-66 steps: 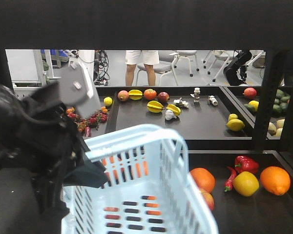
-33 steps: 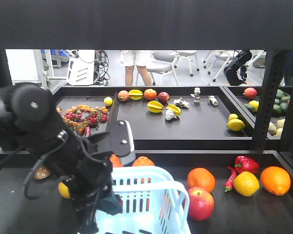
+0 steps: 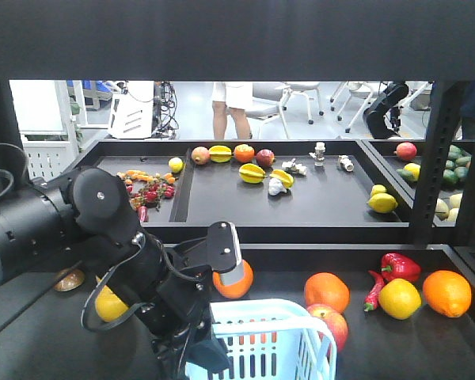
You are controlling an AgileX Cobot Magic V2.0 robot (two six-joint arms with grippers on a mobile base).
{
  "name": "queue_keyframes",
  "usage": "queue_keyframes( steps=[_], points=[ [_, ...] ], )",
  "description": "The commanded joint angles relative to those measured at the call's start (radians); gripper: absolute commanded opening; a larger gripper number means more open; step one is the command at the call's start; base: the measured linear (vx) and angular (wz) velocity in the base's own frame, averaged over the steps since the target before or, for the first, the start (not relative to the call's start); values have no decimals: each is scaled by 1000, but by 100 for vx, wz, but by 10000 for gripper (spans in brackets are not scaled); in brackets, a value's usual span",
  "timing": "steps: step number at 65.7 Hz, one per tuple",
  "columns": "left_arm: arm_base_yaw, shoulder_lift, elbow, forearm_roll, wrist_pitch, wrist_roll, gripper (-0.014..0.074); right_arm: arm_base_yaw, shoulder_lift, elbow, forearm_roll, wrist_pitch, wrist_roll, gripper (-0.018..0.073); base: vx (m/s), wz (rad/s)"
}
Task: Pick three apples into basket with both arms
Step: 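Lower the basket with the left gripper onto the table near the apples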
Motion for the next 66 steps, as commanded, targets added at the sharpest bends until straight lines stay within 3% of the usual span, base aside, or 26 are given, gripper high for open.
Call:
queue_keyframes(
  steps=[1,32,44,51,66],
  points=[
    [-13,-39,-35,-70,-7,6,-7,-6,-6,-2,-1,-75,-8,-4,0,0],
    [-43,51,-35,-44,-6,24,-2,-6,-6,-2,-1,-75,-8,-4,0,0],
    [-43,77,-35,-45,-8,23,44,-6,-6,-2,-1,-75,-8,-4,0,0],
    [-43,87,-35,-44,-8,23,127,-6,-6,-2,-1,-75,-8,-4,0,0],
    [-43,87,-35,-45,-6,13,458,-6,-6,-2,-1,-75,-8,-4,0,0]
  ],
)
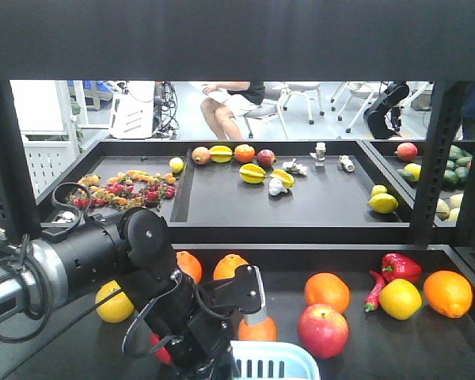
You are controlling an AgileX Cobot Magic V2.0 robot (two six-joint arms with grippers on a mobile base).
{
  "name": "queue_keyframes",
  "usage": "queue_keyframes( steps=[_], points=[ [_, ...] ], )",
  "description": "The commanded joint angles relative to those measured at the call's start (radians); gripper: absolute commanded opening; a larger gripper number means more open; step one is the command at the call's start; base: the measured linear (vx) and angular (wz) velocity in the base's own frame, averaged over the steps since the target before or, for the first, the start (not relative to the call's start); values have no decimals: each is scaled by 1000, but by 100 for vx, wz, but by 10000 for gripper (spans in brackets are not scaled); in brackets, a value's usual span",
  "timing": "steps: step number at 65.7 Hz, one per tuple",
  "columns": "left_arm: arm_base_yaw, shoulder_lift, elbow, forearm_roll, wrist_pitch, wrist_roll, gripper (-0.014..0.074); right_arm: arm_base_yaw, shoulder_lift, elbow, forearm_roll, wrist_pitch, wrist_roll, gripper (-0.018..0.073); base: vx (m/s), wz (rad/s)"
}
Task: Pick three apples into basket with both arms
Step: 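Lower the basket with the left gripper onto the table near the apples, then open the left gripper and raise it away from the basket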
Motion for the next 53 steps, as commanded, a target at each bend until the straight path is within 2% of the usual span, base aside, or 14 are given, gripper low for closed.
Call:
queue_keyframes(
  steps=[1,6,12,25,30,42,53],
  points=[
    [-8,-50,-33,-50,12,-12,477,-6,-6,-2,-1,-75,-8,-4,0,0],
    [-8,-50,-33,-56,12,-37,566,-6,-6,-2,-1,-75,-8,-4,0,0],
    [-8,-56,-33,-56,12,-62,624,-6,-6,-2,-1,-75,-8,-4,0,0],
    [-8,-120,-33,-86,12,-64,628,-6,-6,-2,-1,-75,-8,-4,0,0],
    [-8,-162,-33,-100,12,-92,628,-6,-6,-2,-1,-75,-8,-4,0,0],
    [-8,-313,-33,-101,12,-223,597,-6,-6,-2,-1,-75,-8,-4,0,0],
    [-8,-503,-33,-100,12,-362,454,-6,-6,-2,-1,-75,-8,-4,0,0]
  ],
)
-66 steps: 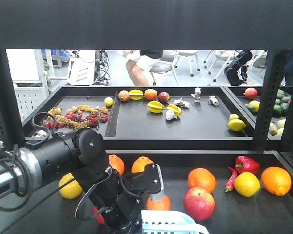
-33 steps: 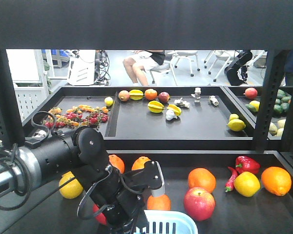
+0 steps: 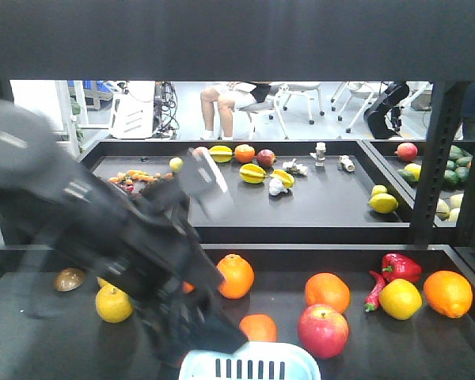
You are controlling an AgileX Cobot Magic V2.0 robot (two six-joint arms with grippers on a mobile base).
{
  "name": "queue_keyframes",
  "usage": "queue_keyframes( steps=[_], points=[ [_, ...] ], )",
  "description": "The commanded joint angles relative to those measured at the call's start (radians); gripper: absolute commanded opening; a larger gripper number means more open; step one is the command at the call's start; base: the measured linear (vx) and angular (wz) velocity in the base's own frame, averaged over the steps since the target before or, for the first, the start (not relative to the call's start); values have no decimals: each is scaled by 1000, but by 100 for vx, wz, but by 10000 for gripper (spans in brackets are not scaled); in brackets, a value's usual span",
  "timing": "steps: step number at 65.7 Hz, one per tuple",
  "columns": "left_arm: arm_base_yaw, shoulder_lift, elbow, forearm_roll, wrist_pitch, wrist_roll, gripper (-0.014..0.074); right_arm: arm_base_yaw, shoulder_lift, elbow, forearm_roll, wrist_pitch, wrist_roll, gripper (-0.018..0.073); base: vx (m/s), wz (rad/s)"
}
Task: Pick three apples into basket with both arms
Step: 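Open the left gripper and raise it away from the basket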
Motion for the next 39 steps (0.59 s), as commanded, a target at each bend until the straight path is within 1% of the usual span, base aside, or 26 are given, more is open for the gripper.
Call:
queue_keyframes(
  steps=[1,5,15,19,29,39],
  points=[
    [-8,-145,-28,-53,9,-80,429,-6,-6,-2,-1,-76,-8,-4,0,0],
    [-8,-213,-28,-51,9,-98,356,-6,-6,-2,-1,-76,-8,-4,0,0],
    [-8,-349,-28,-47,9,-100,95,-6,-6,-2,-1,-76,-8,-4,0,0],
    [-8,-381,-28,-22,9,-96,-10,-6,-6,-2,-1,-76,-8,-4,0,0],
    [-8,-419,-28,34,8,-95,-8,-6,-6,-2,-1,-76,-8,-4,0,0],
    [-8,-425,-28,45,9,-97,-8,-6,-6,-2,-1,-76,-8,-4,0,0]
  ],
)
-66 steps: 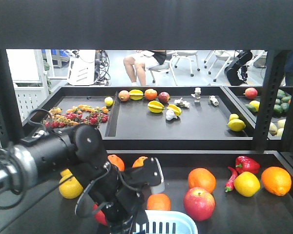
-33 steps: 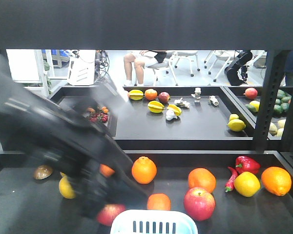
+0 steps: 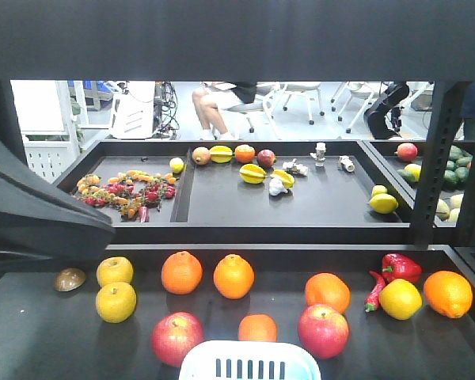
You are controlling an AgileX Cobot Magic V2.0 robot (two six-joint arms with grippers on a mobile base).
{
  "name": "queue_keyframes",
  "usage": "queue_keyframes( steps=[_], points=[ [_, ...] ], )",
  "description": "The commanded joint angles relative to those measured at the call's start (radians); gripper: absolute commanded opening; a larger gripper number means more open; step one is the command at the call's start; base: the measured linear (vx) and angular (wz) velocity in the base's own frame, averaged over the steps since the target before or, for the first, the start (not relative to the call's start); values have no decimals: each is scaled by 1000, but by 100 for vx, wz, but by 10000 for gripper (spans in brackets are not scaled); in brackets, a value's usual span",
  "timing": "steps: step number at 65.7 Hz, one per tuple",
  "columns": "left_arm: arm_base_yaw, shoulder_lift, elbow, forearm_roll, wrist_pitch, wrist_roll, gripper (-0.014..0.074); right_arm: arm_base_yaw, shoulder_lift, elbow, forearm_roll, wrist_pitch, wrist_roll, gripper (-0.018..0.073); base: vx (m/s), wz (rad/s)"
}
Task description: Pick three apples into basket with both arms
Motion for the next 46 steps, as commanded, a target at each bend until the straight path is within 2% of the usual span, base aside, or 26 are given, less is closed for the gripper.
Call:
queue_keyframes(
  steps=[1,25,31,37,41,46],
  points=[
    [-8,-18,-27,-25,-27,-10,-8,-6,-6,-2,-1,-76,-8,-4,0,0],
    [-8,-16,-27,-25,-28,-10,-8,-6,-6,-2,-1,-77,-8,-4,0,0],
    [-8,-16,-27,-25,-28,-10,-8,-6,-6,-2,-39,-104,-50,-4,0,0],
    [-8,-16,-27,-25,-28,-10,-8,-6,-6,-4,81,-302,33,-4,0,0],
    [-8,-16,-27,-25,-28,-10,-8,-6,-6,-18,140,-446,45,-4,0,0],
    [-8,-16,-27,-25,-28,-10,-8,-6,13,-100,188,-403,39,-4,0,0]
  ],
)
